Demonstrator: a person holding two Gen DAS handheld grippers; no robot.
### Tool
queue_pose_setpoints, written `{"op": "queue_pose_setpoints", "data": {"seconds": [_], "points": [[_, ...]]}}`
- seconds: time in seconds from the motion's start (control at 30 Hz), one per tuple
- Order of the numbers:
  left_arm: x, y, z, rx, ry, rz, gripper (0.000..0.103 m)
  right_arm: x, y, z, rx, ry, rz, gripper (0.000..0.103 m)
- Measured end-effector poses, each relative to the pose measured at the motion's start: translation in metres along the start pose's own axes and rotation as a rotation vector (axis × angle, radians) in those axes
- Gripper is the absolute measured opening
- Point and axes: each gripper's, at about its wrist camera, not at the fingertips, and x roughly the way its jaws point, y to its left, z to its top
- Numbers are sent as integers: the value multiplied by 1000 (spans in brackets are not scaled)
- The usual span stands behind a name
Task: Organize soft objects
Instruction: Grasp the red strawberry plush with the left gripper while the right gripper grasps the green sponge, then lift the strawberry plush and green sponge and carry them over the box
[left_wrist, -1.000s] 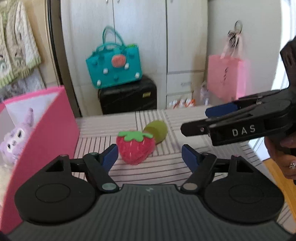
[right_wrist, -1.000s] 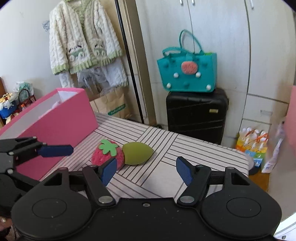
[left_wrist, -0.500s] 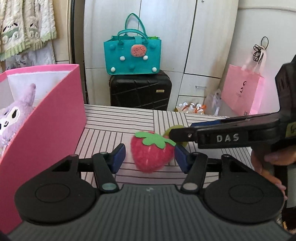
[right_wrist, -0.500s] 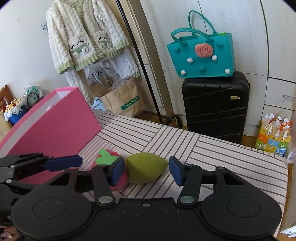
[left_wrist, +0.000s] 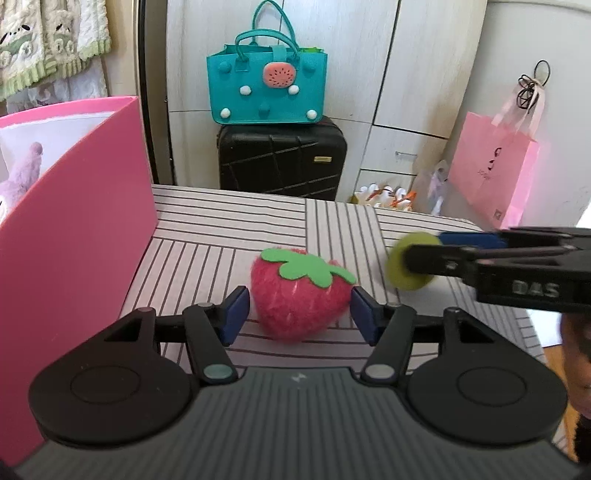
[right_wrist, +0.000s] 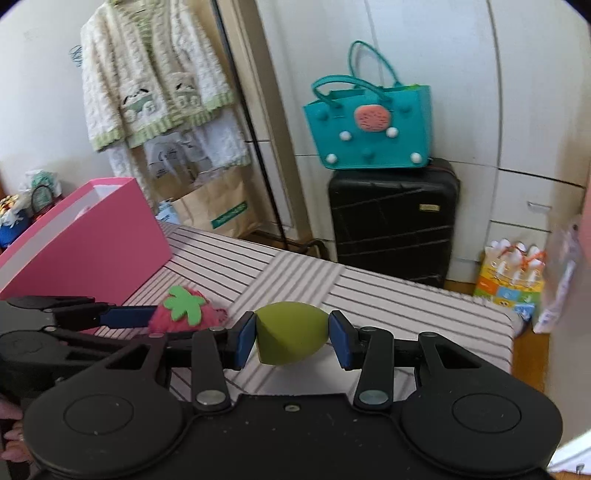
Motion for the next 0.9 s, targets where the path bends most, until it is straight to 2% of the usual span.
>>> {"op": "queue_pose_setpoints", "data": {"seconds": [0.2, 0.33, 0.43, 0.57, 0.73, 0.9], "points": [[8, 0, 1, 9, 25, 7, 55, -7, 4, -8, -14, 14, -8, 48], [9, -2, -1, 33, 18, 11, 40, -10, 7, -12, -19, 16, -4, 48], [8, -3, -1, 35, 23, -12, 36, -13, 9, -14, -12, 16, -2, 48], [2, -1, -1, 2, 14, -46, 35, -15, 13, -18, -8, 21, -5, 48], [-4, -3, -3, 14, 55, -86, 34, -22, 17, -22, 18, 35, -13, 48], [-22, -5, -5, 37, 44, -113, 34, -37, 26, -25, 20, 45, -46, 48]]}}
